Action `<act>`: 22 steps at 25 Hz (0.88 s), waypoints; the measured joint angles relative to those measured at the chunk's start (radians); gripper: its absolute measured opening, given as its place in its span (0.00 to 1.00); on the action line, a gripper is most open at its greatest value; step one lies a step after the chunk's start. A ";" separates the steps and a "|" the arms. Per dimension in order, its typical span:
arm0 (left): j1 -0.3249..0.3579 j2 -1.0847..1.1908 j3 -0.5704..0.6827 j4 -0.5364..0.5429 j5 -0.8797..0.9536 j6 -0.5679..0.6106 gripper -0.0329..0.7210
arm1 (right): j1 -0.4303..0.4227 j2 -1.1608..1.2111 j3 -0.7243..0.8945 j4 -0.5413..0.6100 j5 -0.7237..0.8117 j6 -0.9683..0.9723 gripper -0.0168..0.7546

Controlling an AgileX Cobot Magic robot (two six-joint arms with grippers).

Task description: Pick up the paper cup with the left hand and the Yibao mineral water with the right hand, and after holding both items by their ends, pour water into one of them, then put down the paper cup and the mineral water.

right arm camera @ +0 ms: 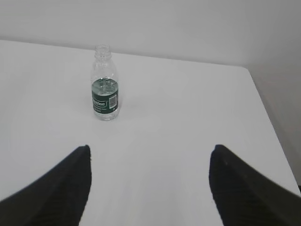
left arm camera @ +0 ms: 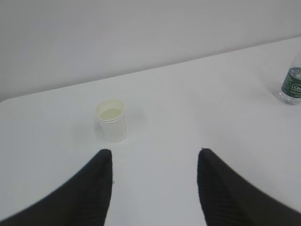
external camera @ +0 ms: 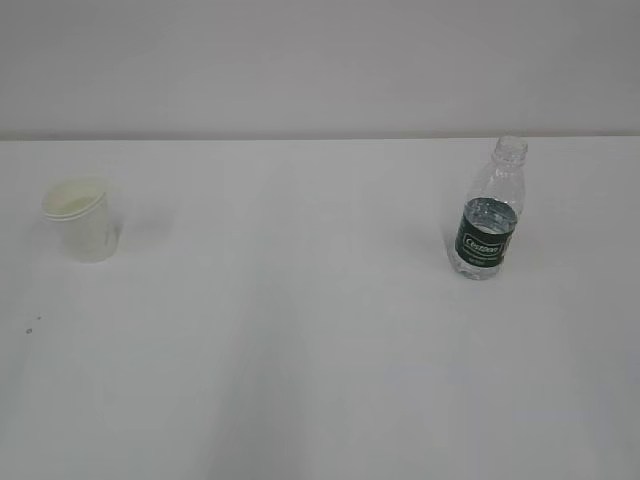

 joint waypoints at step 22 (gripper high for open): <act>0.000 -0.190 -0.006 0.000 -0.040 -0.002 0.57 | 0.000 -0.012 0.000 0.026 0.044 -0.026 0.79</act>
